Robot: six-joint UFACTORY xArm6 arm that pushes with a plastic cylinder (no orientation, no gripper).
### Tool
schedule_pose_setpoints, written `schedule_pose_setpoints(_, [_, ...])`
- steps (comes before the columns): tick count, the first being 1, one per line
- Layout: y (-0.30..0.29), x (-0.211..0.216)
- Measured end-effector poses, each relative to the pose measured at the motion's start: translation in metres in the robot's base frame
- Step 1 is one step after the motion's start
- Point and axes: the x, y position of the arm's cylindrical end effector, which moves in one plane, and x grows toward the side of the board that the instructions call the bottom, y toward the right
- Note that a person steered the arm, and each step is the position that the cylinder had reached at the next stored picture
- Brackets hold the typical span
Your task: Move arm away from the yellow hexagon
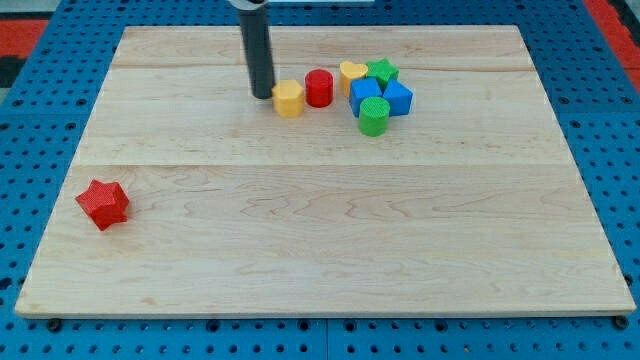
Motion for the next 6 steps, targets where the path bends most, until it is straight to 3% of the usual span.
schedule_pose_setpoints(1, [0.025,0.012])
schedule_pose_setpoints(3, [0.016,0.05])
schedule_pose_setpoints(5, [0.042,0.031])
schedule_pose_setpoints(6, [0.034,0.054])
